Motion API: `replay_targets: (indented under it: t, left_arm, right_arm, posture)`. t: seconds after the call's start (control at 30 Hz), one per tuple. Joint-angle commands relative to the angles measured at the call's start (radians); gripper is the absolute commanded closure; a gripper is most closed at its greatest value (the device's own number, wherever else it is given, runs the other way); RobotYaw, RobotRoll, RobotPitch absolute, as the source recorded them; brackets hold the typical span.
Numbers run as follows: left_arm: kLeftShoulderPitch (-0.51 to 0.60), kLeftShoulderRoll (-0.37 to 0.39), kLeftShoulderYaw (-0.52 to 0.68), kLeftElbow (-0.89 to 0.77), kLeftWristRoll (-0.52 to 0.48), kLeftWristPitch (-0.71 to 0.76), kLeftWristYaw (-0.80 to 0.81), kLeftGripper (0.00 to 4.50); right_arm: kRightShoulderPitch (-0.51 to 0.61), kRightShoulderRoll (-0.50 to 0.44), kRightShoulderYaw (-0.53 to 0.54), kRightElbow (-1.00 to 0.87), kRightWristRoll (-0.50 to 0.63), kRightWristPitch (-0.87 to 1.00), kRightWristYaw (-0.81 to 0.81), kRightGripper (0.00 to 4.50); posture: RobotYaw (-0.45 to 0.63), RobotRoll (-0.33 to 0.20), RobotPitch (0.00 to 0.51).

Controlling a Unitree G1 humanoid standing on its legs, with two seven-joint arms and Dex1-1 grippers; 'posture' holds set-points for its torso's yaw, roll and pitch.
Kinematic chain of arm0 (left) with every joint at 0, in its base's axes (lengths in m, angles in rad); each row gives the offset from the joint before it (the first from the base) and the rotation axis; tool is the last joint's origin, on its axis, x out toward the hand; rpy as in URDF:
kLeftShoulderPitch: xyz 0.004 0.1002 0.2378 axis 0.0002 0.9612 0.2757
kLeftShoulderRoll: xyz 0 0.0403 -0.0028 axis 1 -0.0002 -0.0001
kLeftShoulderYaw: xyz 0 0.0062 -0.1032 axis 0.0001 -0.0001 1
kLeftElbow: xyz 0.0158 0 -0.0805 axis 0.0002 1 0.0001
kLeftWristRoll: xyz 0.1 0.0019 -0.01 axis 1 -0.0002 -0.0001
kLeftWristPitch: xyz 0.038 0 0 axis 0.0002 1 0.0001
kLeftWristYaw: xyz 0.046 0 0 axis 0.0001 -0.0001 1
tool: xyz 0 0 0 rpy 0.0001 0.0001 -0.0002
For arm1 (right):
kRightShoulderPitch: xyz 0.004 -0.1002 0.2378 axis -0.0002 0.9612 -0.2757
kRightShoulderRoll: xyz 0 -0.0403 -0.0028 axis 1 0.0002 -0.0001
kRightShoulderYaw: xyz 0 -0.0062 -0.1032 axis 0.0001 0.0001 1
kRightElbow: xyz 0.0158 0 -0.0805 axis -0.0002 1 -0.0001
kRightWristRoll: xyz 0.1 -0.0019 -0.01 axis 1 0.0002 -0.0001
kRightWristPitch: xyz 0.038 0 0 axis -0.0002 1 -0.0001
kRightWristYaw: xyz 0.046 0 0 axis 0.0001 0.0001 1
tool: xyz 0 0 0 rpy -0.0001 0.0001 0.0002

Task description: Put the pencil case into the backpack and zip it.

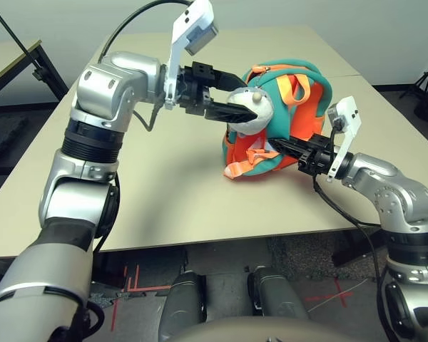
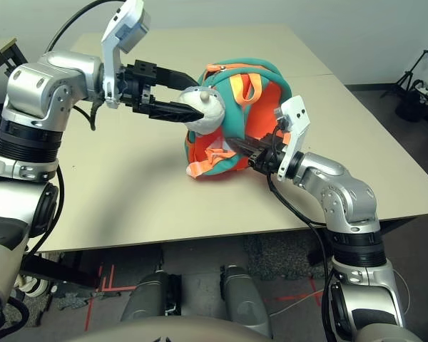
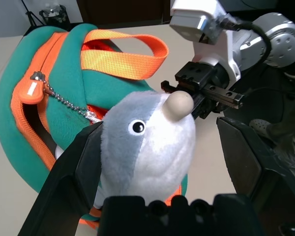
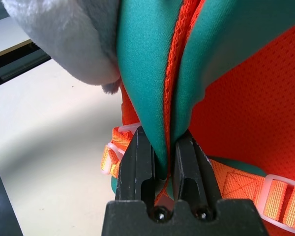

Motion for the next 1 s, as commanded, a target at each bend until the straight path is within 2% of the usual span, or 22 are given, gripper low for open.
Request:
replay_targets:
  t: [0.03,0.2,0.33,0.47,0.53,0.6,1.0]
  left_arm:
    - [0.007,-0.026,-0.023,0.057,0.032,-0.034,0.015,0.00]
    - [0.007,-0.045,-0.023,0.092,0.042,-0.056,0.005,0.00]
    - [0.005,-0.041,-0.013,0.098,0.037,-0.059,0.000,1.27]
    - [0.009,-0.024,-0.010,0.089,0.033,-0.051,-0.008,2.88]
    - [0.017,-0.012,-0.006,0.071,0.026,-0.039,-0.012,3.50]
    - [0.022,-0.003,-0.002,0.059,0.019,-0.028,-0.013,3.94]
    - [0.021,0.108,0.104,0.010,-0.048,0.038,-0.023,4.03]
  right_arm:
    - [0.004,0.013,0.036,-0.010,0.010,0.001,0.018,4.30]
    - [0.014,0.018,0.033,-0.020,0.011,0.001,0.011,4.30]
    - [0.018,0.020,0.031,-0.024,0.011,0.001,0.008,4.30]
    - [0.016,0.022,0.033,-0.019,0.008,-0.001,0.010,4.30]
    - [0.013,0.024,0.036,-0.015,0.007,-0.002,0.012,4.30]
    - [0.011,0.025,0.037,-0.012,0.006,-0.003,0.014,4.30]
    - [-0.010,0.029,0.052,0.013,-0.002,-0.010,0.025,4.30]
  posture:
    - [-0.15,0.000,0.008]
    - [-0.16,0.000,0.007]
    - [-0.16,0.000,0.006]
    - [-0.15,0.000,0.006]
    - [-0.15,0.000,0.007]
    - [-0.15,0.000,0.007]
    - [-0.12,0.000,0.004]
